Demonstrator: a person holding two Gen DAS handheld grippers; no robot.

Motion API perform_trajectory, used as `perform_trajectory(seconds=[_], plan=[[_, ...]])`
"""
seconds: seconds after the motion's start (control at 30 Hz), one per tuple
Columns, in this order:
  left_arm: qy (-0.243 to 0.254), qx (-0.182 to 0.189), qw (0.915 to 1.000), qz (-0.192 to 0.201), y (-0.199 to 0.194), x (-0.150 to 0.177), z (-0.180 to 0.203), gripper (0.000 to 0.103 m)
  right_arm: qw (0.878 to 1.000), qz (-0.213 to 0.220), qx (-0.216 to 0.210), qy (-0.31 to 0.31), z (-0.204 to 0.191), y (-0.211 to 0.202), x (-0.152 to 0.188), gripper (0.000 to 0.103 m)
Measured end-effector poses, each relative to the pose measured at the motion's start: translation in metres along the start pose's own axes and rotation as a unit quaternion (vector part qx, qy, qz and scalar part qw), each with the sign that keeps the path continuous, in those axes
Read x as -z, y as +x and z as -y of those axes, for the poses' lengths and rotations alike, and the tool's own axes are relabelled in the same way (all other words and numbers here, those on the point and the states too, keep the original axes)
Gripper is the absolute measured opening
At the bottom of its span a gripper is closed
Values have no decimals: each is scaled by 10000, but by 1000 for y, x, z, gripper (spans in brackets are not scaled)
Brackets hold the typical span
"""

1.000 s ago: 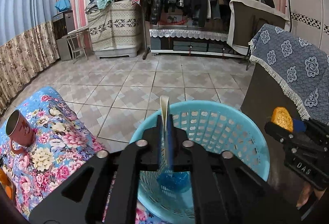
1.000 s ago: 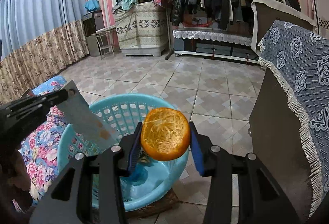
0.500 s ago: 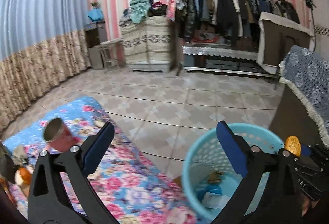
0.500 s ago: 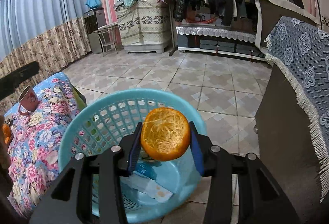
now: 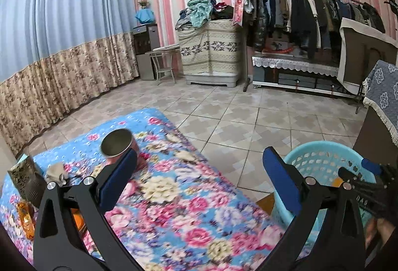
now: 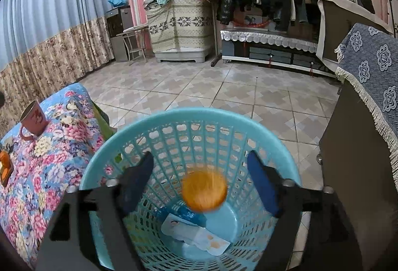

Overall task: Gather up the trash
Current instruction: 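Open both grippers to drop the peel and card into the wastebasket, then move both tools back over the bed toward the remaining items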

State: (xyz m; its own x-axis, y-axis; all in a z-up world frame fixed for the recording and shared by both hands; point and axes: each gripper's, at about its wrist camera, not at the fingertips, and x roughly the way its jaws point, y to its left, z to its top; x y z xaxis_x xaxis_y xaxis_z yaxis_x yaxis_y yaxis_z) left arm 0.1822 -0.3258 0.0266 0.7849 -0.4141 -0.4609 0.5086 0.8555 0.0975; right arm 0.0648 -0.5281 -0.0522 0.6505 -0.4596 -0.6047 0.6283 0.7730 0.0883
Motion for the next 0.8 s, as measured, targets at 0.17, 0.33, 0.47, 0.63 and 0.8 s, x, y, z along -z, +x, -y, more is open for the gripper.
perform_trajectory(seconds=[0.17,0.33,0.47,0.63,0.8], plan=[[-92,-109,9999,-9,-12,5,-19,98,10000,-24,71,-38,-6,-2,-1,94],[-282,-167,9995,0,-30,10,-46,98,9999,28,129,-42,-14,-8,-2,98],[-393,-316,9987,37,-46,16,-71,98,9997,208,54,-114,-35,-25,-5,98],[-484,-617,9969,47,-68,27,-110,98,9986,446,-220,-182,-71,-48,-8,98],[-552,-1025,9932,23,-88,39,-156,98,9960,547,-643,-302,-118,-64,-9,98]])
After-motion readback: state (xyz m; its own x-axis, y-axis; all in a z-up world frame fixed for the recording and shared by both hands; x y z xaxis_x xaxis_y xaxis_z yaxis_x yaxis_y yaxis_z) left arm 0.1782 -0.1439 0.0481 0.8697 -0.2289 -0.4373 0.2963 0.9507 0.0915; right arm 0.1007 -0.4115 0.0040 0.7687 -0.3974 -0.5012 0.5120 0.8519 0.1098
